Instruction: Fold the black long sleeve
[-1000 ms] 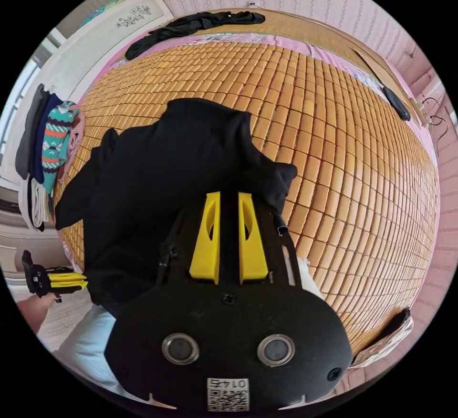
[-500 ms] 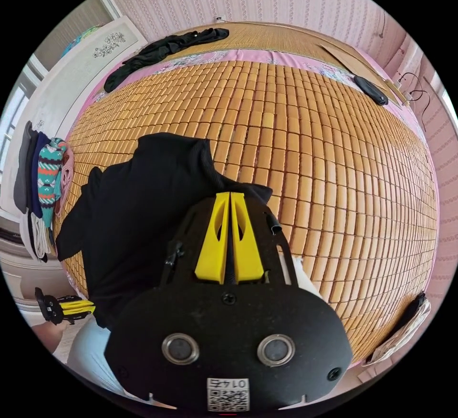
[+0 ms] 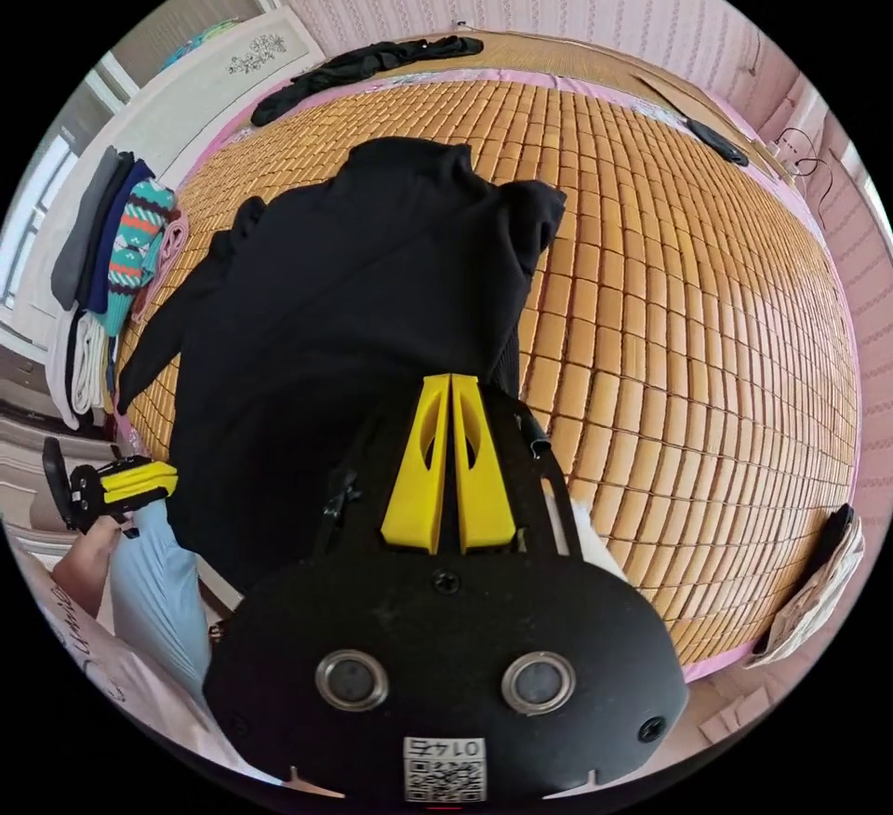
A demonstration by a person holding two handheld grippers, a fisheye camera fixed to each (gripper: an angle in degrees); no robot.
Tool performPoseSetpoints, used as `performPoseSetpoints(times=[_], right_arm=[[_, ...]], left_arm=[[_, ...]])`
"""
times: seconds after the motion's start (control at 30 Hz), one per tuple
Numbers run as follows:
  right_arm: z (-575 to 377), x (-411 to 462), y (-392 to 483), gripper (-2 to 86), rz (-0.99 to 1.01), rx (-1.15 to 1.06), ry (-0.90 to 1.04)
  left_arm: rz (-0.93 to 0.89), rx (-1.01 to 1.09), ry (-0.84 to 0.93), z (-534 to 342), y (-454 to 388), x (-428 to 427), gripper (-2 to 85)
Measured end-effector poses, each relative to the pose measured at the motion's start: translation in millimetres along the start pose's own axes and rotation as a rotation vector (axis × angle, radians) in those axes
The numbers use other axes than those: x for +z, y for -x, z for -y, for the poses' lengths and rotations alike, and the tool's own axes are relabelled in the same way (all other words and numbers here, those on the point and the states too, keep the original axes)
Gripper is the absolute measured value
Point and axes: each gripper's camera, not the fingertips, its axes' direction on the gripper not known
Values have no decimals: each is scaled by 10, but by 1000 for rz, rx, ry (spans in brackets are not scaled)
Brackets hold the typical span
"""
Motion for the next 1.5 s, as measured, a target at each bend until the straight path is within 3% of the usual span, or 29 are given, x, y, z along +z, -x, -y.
performPoseSetpoints(times=[0.1, 0.2, 0.37, 0.6, 0.87, 1.13, 1.5], right_arm=[[-239, -379, 121, -1, 76, -60, -139], [-650, -707, 299, 0, 30, -87, -167], [-1365, -956, 493, 7, 97, -132, -60], [-1861, -936, 854, 58, 205, -111, 86], [-848, -727, 2064, 90, 262, -467, 185], [309, -63, 4169, 107, 187, -970, 230], [845, 1250, 5576, 114, 90, -1056, 313]], left_arm=[[28, -8, -79, -261, -36, -124, 54], [-43, -76, -222, -652, -22, -473, 57], [-57, -249, -365, -1413, 111, -943, 57], [41, -513, -427, -2354, 712, -1308, 61], [206, -821, -524, -2919, 1534, -1268, 76], [159, -1024, -531, -3013, 2164, -949, 85], [96, -932, -412, -2814, 2392, -783, 43]])
